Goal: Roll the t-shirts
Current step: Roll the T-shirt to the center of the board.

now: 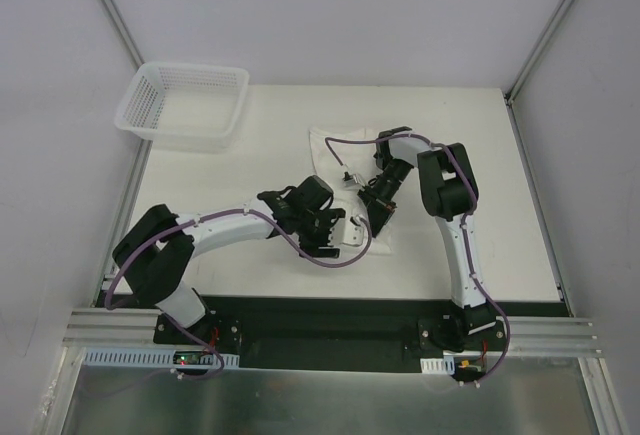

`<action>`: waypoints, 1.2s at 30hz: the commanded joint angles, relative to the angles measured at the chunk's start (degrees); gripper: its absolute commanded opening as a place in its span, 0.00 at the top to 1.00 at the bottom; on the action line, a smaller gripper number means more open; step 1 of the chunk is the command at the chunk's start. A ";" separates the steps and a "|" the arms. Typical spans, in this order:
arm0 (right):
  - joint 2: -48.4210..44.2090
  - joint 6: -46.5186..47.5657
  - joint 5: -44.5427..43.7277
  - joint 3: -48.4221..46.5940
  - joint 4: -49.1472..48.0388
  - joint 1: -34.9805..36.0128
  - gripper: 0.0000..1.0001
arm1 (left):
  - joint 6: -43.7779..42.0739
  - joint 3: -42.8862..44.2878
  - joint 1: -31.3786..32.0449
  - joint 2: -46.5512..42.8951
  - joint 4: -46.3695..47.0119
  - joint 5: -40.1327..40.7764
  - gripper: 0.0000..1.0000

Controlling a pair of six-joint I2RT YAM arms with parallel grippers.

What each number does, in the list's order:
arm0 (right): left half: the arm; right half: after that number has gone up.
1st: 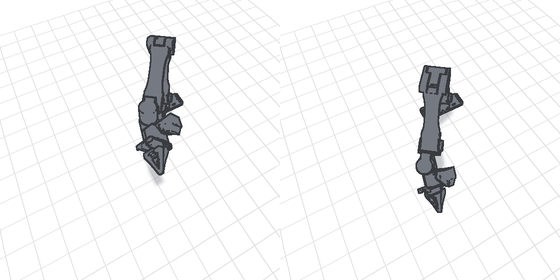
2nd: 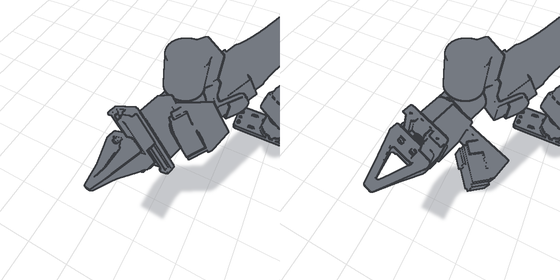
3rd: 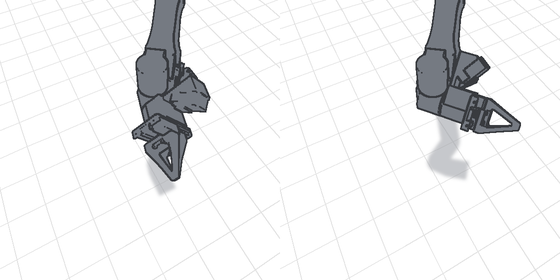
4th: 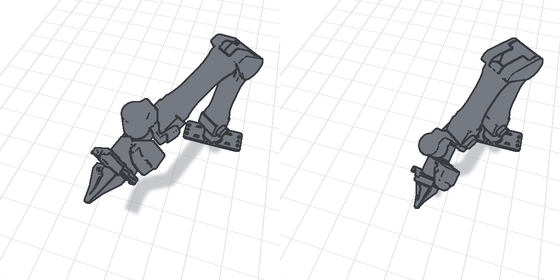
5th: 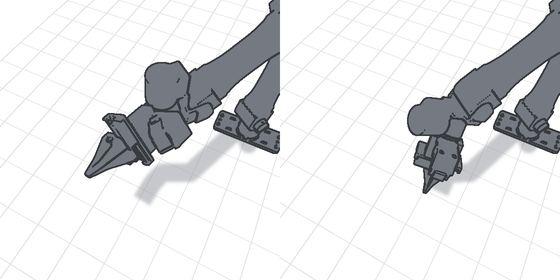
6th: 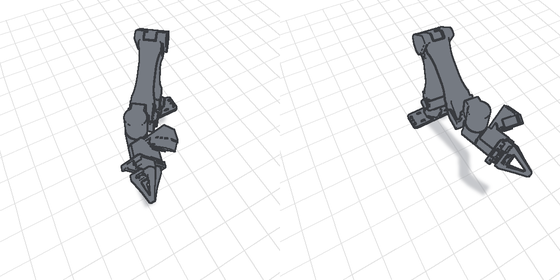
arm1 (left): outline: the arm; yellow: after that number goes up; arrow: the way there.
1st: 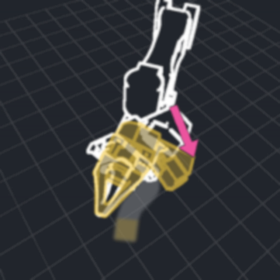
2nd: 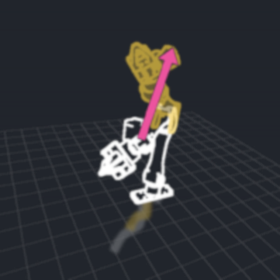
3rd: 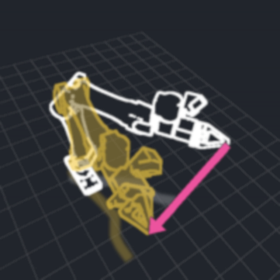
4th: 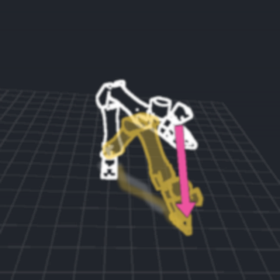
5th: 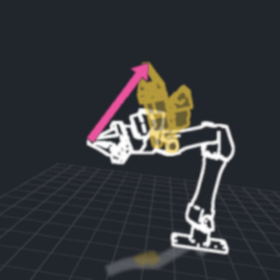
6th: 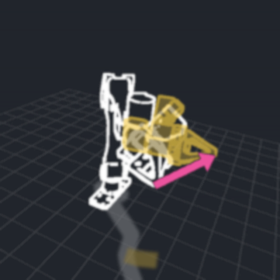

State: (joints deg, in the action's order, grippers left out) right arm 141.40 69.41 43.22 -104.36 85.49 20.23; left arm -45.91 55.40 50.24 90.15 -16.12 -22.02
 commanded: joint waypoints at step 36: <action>-73.46 -3.27 -7.01 48.26 -47.78 -11.44 0.26 | 3.80 18.77 -4.97 17.77 -21.58 -19.11 1.00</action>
State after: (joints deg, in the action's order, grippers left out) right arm 70.59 48.49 34.54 -61.08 29.74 4.54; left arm -45.93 70.39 46.92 105.65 -30.20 -31.81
